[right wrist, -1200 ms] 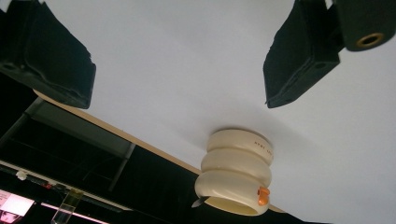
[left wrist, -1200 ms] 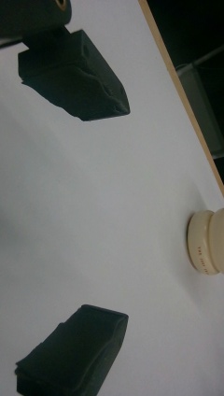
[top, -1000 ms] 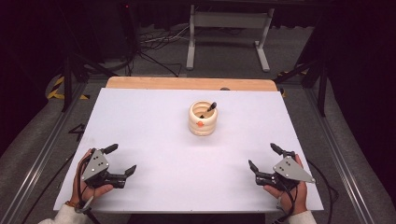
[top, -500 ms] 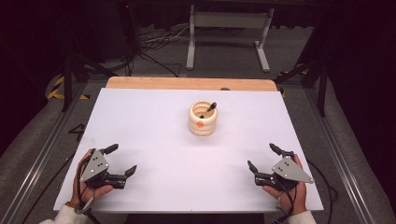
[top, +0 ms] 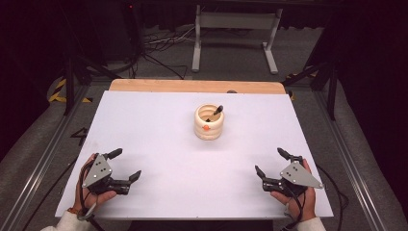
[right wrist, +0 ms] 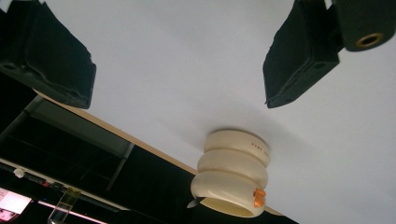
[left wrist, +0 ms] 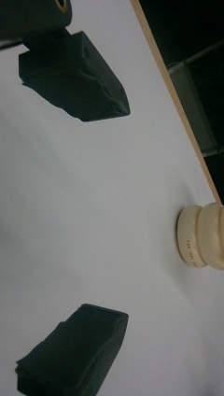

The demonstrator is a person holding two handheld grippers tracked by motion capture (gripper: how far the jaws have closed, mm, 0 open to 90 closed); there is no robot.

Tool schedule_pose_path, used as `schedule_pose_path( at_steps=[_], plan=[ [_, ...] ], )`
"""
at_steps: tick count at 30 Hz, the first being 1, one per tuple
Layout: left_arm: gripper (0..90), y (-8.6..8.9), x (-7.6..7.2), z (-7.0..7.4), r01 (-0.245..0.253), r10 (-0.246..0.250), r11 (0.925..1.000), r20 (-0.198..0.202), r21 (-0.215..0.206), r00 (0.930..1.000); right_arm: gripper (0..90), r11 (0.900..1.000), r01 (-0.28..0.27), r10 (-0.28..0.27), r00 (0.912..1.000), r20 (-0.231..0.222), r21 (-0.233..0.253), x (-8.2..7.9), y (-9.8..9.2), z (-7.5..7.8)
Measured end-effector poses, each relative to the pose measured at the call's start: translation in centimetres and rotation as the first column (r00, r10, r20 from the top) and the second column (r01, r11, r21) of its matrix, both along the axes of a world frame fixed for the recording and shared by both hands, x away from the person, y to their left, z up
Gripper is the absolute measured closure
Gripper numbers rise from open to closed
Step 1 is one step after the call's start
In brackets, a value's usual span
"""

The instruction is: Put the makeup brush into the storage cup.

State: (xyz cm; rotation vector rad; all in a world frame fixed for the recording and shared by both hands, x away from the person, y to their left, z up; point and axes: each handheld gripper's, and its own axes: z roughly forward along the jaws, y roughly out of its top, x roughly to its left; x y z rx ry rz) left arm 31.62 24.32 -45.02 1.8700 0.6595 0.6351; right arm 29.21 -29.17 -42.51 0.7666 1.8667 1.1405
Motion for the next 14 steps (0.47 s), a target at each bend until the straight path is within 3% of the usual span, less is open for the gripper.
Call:
schedule_pose_path(
  at_steps=[14],
  plan=[
    [5.3, -0.17, 0.22, -0.08, 0.005, -0.005, 1.0000, -0.009, 0.004, 0.9999, 10.3, 1.000, 0.003, -0.003, 1.0000, -0.005, 0.007, 0.01, -0.12, -0.06]
  ],
)
